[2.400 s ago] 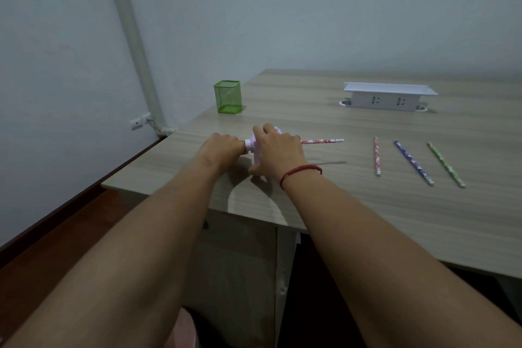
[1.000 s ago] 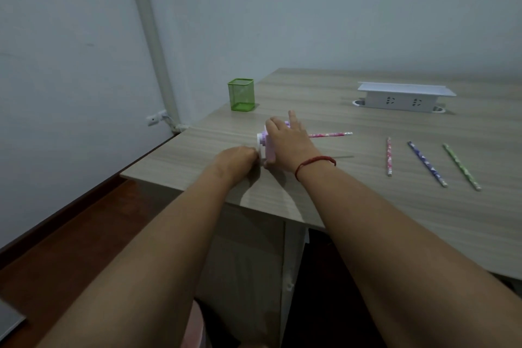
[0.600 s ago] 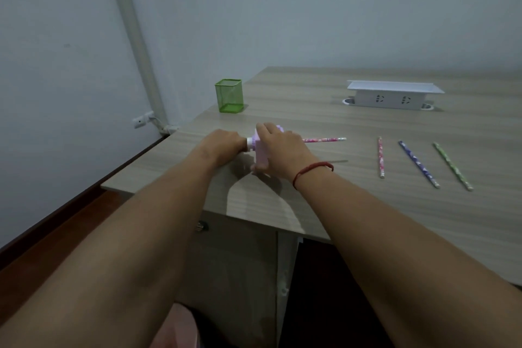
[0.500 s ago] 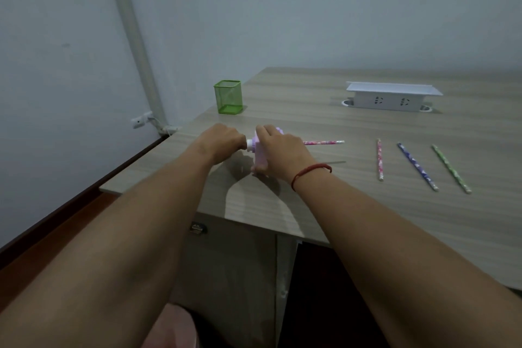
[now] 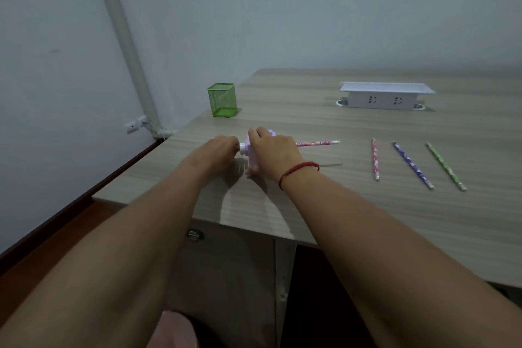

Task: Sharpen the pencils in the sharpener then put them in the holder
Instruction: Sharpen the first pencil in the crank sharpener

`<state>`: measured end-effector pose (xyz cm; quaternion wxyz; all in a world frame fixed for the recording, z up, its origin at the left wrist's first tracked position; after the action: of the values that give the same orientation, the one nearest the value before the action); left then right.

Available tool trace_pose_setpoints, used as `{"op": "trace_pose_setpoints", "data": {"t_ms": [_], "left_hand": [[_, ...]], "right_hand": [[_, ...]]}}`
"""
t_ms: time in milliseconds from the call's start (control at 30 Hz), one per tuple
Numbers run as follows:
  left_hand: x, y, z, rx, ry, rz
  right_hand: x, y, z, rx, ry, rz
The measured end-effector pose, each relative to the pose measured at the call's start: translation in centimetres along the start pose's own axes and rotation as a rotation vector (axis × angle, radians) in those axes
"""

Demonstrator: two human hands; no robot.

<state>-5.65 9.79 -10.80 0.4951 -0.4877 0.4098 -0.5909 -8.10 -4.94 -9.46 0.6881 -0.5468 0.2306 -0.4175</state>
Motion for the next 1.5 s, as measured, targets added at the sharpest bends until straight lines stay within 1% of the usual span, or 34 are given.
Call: {"op": "trace_pose_setpoints", "data": {"t_ms": [67, 133, 200, 333, 400, 467, 533, 600, 700, 767, 833, 900, 1000, 1167, 1233, 1333, 1500], "left_hand": [[0.6, 0.4, -0.1, 0.022, -0.116, -0.273], [1.2, 0.7, -0.3, -0.017, -0.213, -0.45], [1.4, 0.8, -0.3, -0.099, -0.269, -0.51], [0.8, 0.8, 0.3, -0.196, -0.38, -0.676], [0.6, 1.0, 0.7, -0.201, -0.383, -0.619], [1.0, 0.9, 1.3, -0.108, -0.341, -0.553], [1.6, -0.2, 1.6, 0.008, -0.281, -0.539], [1.9, -1.5, 1.8, 0.066, -0.197, -0.466], [1.8, -2.5, 0.5, 0.167, -0.031, -0.293], [1.4, -2.8, -0.9, 0.206, 0.07, -0.161], [0.8, -3.0, -2.6, 0.189, 0.15, -0.083], [0.4, -2.7, -4.4, 0.168, 0.19, -0.035], [0.5, -1.7, -6.3, 0.146, 0.199, 0.05], [0.6, -2.2, -6.2, 0.182, 0.224, 0.145], [1.0, -1.3, -6.4, 0.137, 0.217, 0.21], [0.9, 0.3, -6.2, 0.093, 0.154, 0.189], [0.3, 1.1, -4.5, 0.037, 0.18, 0.143]], "right_hand": [[0.0, 0.0, 0.1, -0.005, 0.012, 0.008], [0.0, 0.0, 0.2, -0.006, 0.015, 0.016], [-0.1, 0.0, 0.2, -0.01, 0.012, 0.022], [0.0, 0.2, 0.2, 0.006, -0.006, 0.01], [0.1, 0.1, 0.2, 0.001, -0.012, 0.014], [0.2, 0.1, 0.3, -0.007, -0.014, 0.003], [0.1, 0.0, 0.4, -0.014, -0.001, 0.002], [-0.1, 0.0, 0.4, -0.015, 0.026, 0.003], [-0.4, -0.3, 0.4, -0.043, 0.056, 0.005], [-0.6, -0.4, 0.6, -0.052, 0.074, 0.004], [-0.8, -0.6, 0.6, -0.072, 0.089, 0.013], [-0.9, -0.6, 0.5, -0.072, 0.097, 0.027], [-1.0, -0.4, 0.5, -0.067, 0.1, 0.039], [-0.9, 0.0, 0.8, -0.069, 0.11, 0.056], [-0.8, 0.0, 0.8, -0.052, 0.117, 0.067], [-0.9, 0.4, 0.8, -0.006, 0.106, 0.078], [-0.4, 0.9, 0.8, 0.017, 0.075, 0.097]]}}
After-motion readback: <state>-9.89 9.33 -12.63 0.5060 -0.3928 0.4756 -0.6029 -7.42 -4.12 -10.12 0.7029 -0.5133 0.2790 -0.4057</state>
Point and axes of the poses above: each hand's wrist, its own z-axis towards the middle knuckle, its own y-axis out of the palm, x = y × z, the point moved 1 cm from there along z, towards the middle knuckle, and after that the axes turned 6 degrees about -y, right-handed, at the moved point
